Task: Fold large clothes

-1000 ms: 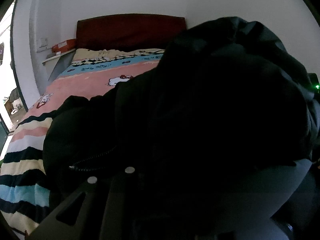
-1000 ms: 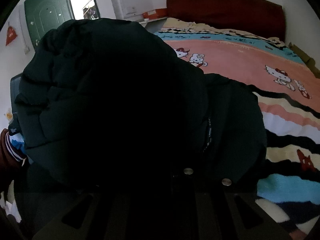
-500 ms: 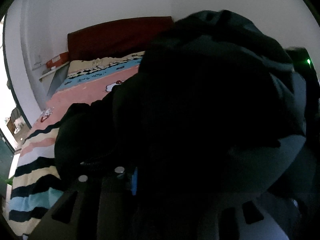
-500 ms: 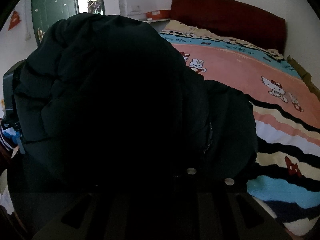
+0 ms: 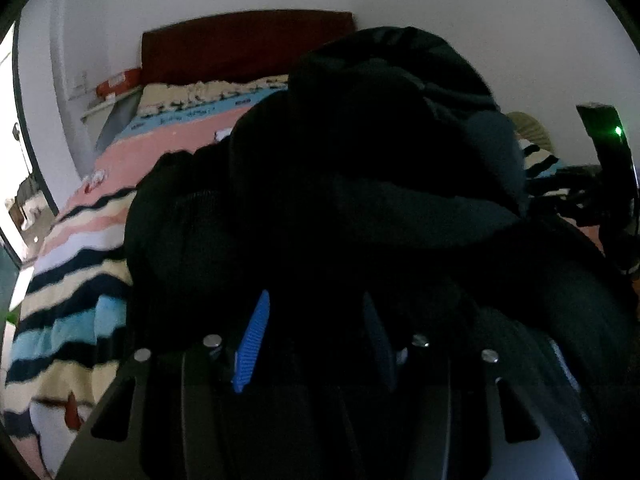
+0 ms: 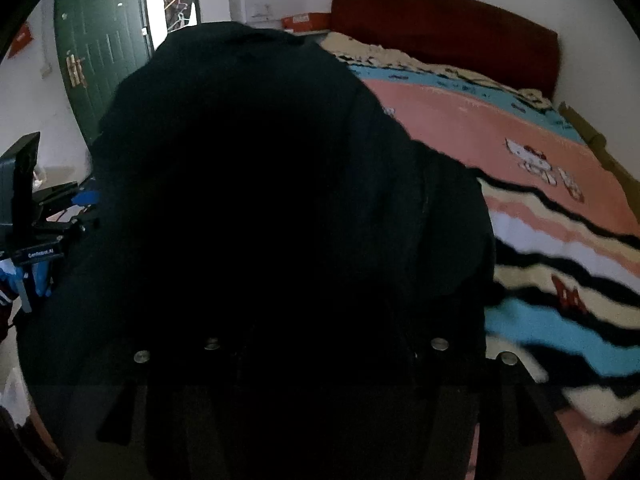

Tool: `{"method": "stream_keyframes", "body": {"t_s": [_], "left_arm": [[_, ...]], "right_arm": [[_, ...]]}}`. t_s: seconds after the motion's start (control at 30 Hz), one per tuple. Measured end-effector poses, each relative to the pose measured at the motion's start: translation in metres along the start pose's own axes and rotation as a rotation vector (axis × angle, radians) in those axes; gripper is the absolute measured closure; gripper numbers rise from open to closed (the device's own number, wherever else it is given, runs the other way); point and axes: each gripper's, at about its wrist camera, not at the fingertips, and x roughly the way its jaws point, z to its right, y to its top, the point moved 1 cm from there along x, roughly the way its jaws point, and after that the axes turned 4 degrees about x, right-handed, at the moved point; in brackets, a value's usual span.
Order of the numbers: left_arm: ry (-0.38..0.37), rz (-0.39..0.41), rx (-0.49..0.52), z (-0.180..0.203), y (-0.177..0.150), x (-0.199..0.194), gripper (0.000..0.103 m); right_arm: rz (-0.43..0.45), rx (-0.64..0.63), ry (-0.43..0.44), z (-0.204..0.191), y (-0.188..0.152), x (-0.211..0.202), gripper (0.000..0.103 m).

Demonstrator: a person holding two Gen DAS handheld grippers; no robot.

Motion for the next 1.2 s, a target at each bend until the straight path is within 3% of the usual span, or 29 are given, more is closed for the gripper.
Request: {"method": "stream_keyframes", "body": {"t_s": [0.13, 0.27, 0.5, 0.63, 0.8, 0.97, 1.13, 1.2], "left_arm": [[-0.033, -0.041, -0.051, -0.002, 0.0, -0.016, 0.056], [-0.039, -0.032, -0.06, -0.002, 0.023, -0.027, 0.056], [-0.012, 0.049, -0.088, -0.013, 0.108, -0.018, 0.056], [0.027, 0.067, -0.123, -0.028, 0.156, 0.007, 0.056], [0.005, 0.042, -0.194, -0.048, 0.193, 0.05, 0.056], [-0.001, -0.003, -0.186, -0.048, 0.186, 0.081, 0.056], [0.002, -0.062, -0.088, -0.022, 0.141, 0.096, 0.056], [0.022, -0.041, -0.076, -0.015, 0.123, 0.098, 0.053]], "right_arm": [[-0.018, 0.024, 0.008, 0.0, -0.011, -0.02, 0.045], [0.0, 0.019, 0.008, -0.001, 0.003, -0.04, 0.042], [0.086, 0.065, 0.016, 0.003, 0.079, -0.048, 0.037], [0.144, 0.118, 0.023, 0.005, 0.132, -0.039, 0.035], [0.145, 0.15, 0.036, 0.006, 0.185, -0.004, 0.035], [0.079, 0.16, 0.031, 0.005, 0.192, 0.039, 0.035], [-0.011, 0.139, 0.051, -0.002, 0.151, 0.07, 0.035], [-0.027, 0.121, 0.054, -0.005, 0.134, 0.077, 0.035]]}}
